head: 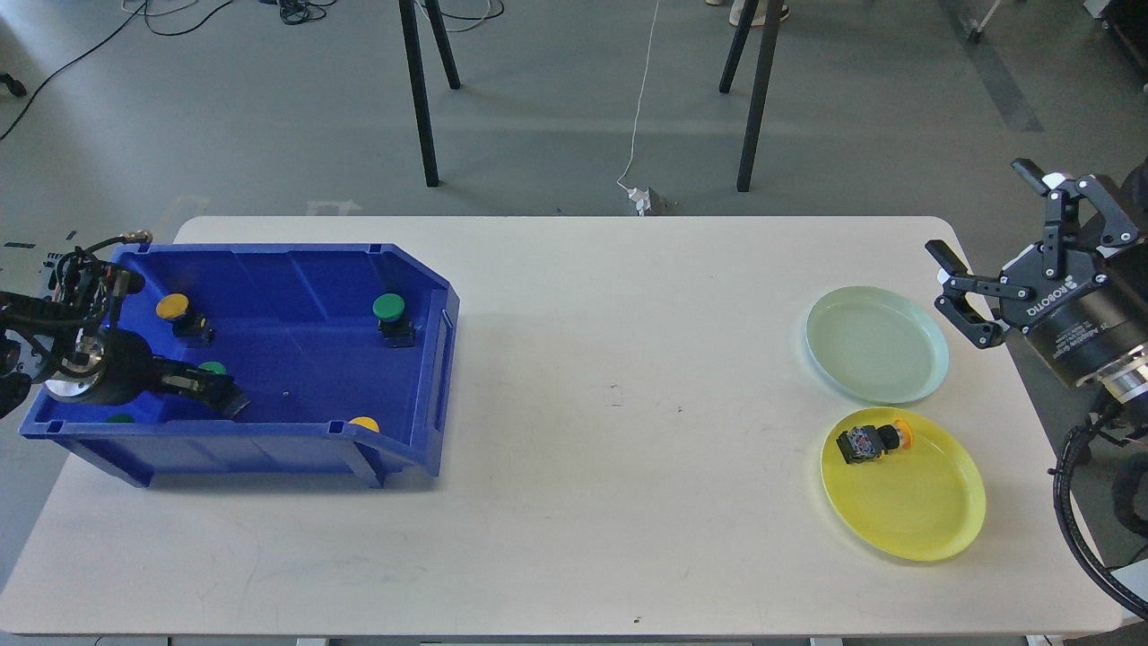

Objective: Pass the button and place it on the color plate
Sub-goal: 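Lift the green button and hand it to the right gripper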

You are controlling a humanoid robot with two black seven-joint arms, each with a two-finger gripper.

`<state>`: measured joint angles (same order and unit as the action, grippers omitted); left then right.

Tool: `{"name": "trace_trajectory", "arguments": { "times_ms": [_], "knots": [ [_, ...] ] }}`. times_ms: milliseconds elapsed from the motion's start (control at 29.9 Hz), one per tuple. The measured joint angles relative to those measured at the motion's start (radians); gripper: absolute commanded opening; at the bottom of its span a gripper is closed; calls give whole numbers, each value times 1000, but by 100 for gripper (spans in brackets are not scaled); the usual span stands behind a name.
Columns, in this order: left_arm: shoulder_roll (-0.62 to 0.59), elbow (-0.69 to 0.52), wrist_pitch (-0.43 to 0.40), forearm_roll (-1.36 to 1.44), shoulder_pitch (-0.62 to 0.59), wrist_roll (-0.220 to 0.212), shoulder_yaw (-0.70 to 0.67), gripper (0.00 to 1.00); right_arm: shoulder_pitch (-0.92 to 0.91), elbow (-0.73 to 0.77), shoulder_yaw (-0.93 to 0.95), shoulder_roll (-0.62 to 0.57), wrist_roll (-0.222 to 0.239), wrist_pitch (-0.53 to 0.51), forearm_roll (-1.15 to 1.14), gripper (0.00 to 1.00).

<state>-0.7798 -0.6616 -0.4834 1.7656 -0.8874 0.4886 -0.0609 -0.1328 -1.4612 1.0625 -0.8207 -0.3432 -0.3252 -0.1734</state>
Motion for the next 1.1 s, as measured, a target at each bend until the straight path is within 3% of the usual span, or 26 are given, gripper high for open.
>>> {"name": "trace_trajectory", "arguments": {
  "times_ms": [167,367,534,768,935,1102],
  "knots": [
    [-30,-68,-5,-80,-82,0,-40,0,8,-1,4,0,-1,1,0,100],
    [-165,-343,-5,-529,-164,0,-223,0,-14,-14,6,-8,0,72,-25,100],
    [-85,-519,-6,-895,-131,0,-282,0,-106,-66,-56,-8,5,140,-128,100],
    [149,-501,-6,-1062,-39,0,-287,0,-344,-83,-349,58,-3,183,-149,100],
    [170,-498,-5,-1072,-24,0,-291,0,-533,-19,-549,233,-4,189,-132,99],
    [174,-498,-5,-1073,-25,0,-285,0,-651,66,-607,345,-10,191,-49,99]
  ]
}}
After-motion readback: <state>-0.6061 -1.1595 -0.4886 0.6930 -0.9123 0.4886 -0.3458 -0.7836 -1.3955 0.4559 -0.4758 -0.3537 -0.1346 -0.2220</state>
